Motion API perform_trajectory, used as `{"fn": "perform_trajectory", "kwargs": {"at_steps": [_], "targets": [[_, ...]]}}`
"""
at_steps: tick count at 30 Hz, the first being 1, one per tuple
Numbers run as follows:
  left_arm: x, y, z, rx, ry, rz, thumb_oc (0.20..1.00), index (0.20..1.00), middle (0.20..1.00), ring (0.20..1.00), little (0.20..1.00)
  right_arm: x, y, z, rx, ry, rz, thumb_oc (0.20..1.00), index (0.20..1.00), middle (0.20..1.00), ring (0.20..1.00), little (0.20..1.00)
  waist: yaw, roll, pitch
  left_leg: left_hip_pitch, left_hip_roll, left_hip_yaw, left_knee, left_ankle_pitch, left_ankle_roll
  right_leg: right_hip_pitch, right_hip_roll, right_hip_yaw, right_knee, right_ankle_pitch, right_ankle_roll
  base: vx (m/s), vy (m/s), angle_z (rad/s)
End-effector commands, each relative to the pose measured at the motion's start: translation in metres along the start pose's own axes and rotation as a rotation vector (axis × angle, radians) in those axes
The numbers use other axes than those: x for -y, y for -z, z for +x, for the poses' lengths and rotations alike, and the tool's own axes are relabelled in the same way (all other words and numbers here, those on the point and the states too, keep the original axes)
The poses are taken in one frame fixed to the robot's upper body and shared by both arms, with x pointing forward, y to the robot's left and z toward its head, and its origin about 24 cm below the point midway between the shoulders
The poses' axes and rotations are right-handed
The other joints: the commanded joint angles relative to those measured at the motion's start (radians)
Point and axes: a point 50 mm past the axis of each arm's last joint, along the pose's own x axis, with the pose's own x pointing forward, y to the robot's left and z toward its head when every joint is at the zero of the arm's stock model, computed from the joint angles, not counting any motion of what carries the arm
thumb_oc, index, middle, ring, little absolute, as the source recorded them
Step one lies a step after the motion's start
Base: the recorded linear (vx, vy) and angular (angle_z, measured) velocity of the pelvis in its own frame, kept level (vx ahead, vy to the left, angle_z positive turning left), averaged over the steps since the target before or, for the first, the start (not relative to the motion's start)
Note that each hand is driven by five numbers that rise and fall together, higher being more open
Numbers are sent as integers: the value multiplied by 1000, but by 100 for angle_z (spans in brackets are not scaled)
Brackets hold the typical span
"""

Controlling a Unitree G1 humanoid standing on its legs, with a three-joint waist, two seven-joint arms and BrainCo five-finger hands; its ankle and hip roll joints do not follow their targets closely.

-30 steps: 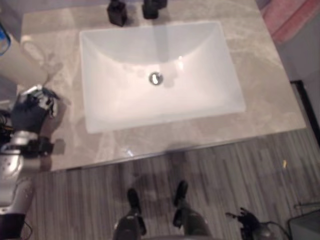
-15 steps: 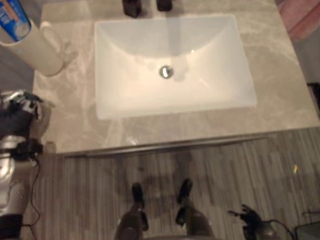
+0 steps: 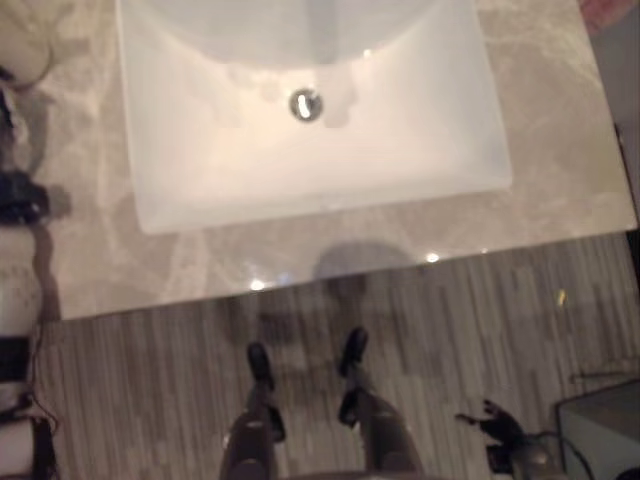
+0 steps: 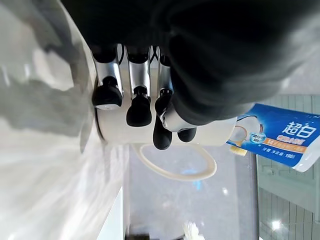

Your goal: Put brush and paste in cup on sink, flatten towel.

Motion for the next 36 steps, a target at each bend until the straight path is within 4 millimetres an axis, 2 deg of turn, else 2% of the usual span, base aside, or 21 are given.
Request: {"fn": "perform_trajectory", "kwargs": {"at_steps": [1, 8, 13, 16, 17, 19, 22, 24, 26, 31, 33, 36], "targets": [[-6, -8, 7, 42, -11, 74, 200, 200, 200, 200, 200, 15, 6, -1, -27, 46, 8, 1000, 1000, 1000, 1000, 1000, 1, 8, 4, -18, 11, -103, 11, -46, 2, 50, -34, -39, -2, -7, 151, 0, 0, 0], [-1, -23, 32, 101, -49, 78, 200, 200, 200, 200, 200, 16, -4, 1, 4, 50, 14, 1000, 1000, 1000, 1000, 1000, -22, 3, -5, -41, 16, -105, 11, -46, -1, 18, -25, -21, -2, 0, 154, 11, 3, -2], [6, -21, 36, 99, -42, 73, 200, 200, 200, 200, 200, 14, -8, 1, 21, 48, 9, 1000, 1000, 1000, 1000, 1000, -26, 3, -8, -49, 18, -111, 11, -43, -2, 12, -24, -20, -2, 1, 154, 3, 1, -4], [7, -17, 32, 87, -34, 66, 200, 200, 200, 200, 200, 13, -7, 1, 19, 46, 10, 1000, 1000, 1000, 1000, 1000, -22, 4, -10, -45, 17, -112, 11, -46, 0, 17, -26, -23, -2, -1, 152, 0, 0, 0], [6, -8, 18, 58, -11, 53, 200, 200, 200, 200, 200, 12, -2, 1, -1, 44, 10, 1000, 1000, 1000, 1000, 1000, -8, 8, -10, -34, 14, -115, 11, -49, 1, 31, -28, -26, -2, -8, 147, 0, 0, 0], [4, -5, 11, 48, -5, 53, 200, 200, 200, 200, 200, 13, -2, 1, -4, 45, 10, 1000, 1000, 1000, 1000, 1000, -5, 12, -9, -28, 13, -116, 11, -50, 2, 37, -29, -27, -2, -9, 146, -6, 5, -2], [-7, -3, -5, 29, -5, 69, 200, 200, 200, 200, 200, 16, 4, -1, -20, 50, 9, 1000, 1000, 1000, 1000, 1000, 9, 19, -10, -20, 11, -121, 11, -51, 3, 52, -31, -34, -2, -12, 145, -6, 5, -1], [-15, -5, -6, 23, -10, 93, 200, 200, 200, 200, 200, 21, 5, -2, -27, 58, -3, 1000, 1000, 1000, 1000, 1000, 20, 23, -9, -17, 9, -125, 11, -50, 3, 60, -33, -43, -2, -12, 144, -34, 4, 7], [-24, -15, -1, 41, -26, 141, 200, 200, 200, 200, 200, 28, 5, -3, -16, 68, -7, 1000, 1000, 1000, 1000, 1000, 26, 24, -5, -18, 8, -131, 11, -47, 2, 64, -34, -49, -2, -12, 145, -49, 1, 16], [-31, -23, 6, 64, -51, 168, 200, 200, 200, 200, 200, 32, 3, -3, -11, 79, -1, 1000, 1000, 1000, 1000, 1000, 29, 23, 2, -25, 6, -139, 11, -43, 1, 64, -35, -54, -2, -10, 147, -35, 6, 10], [-35, -31, 16, 84, -86, 181, 200, 200, 200, 200, 200, 32, 3, -3, -15, 66, -51, 1000, 1000, 1000, 1000, 1000, 24, 16, 6, -31, 7, -142, 11, -39, 1, 61, -32, -54, -2, -6, 148, -17, -2, 0], [-29, -39, 33, 113, -95, 185, 200, 200, 200, 200, 200, 28, 0, -4, 5, 17, -117, 1000, 1000, 1000, 1000, 1000, 6, 3, 7, -37, 11, -140, 11, -36, -2, 55, -28, -54, -2, -3, 151, -13, -3, 6]]}}
